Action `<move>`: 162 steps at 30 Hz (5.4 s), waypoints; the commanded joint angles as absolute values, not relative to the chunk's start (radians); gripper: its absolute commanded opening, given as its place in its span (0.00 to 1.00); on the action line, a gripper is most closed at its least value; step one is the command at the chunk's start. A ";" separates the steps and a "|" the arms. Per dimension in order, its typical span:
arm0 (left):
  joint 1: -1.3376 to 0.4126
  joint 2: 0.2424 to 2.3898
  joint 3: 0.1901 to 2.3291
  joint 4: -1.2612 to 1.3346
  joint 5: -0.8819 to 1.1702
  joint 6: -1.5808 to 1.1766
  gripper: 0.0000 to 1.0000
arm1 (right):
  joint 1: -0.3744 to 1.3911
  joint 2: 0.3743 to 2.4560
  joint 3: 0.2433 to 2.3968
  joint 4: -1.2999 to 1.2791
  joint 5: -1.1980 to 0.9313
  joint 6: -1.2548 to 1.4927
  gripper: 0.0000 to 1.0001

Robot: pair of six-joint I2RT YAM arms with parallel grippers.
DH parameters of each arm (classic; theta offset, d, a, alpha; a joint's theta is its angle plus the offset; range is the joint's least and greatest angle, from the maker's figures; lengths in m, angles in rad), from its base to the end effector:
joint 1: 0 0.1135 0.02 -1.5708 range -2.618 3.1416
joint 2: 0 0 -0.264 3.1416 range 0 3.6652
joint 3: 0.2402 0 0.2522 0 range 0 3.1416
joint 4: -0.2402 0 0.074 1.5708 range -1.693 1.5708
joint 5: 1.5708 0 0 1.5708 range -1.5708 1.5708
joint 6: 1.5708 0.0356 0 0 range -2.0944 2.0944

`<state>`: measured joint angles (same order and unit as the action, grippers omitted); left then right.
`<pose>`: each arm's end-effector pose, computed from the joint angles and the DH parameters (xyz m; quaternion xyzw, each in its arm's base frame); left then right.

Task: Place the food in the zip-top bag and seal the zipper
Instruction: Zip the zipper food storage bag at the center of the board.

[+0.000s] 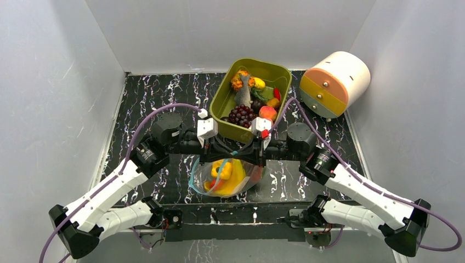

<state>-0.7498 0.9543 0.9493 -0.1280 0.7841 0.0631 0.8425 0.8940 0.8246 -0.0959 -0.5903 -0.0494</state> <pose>0.1372 -0.1622 0.3745 0.5061 0.5393 -0.4756 0.4763 0.1219 0.1664 0.3451 -0.4845 0.5776 0.4436 0.4847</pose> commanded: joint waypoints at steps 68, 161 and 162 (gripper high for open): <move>-0.747 0.757 0.922 -0.381 0.652 0.100 0.00 | 0.839 0.610 0.722 -0.104 -0.210 0.026 0.09; -0.747 0.685 0.937 -0.579 0.602 0.173 0.00 | 0.841 0.663 0.819 -0.293 -0.040 -0.063 0.00; -0.747 0.686 0.938 -0.582 0.601 0.175 0.00 | 0.841 0.654 0.815 -0.295 -0.024 -0.058 0.00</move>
<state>-0.7498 0.7143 0.9161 -0.5144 0.5850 0.1646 0.8520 0.7090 0.8104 -0.3454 -0.2012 -0.0673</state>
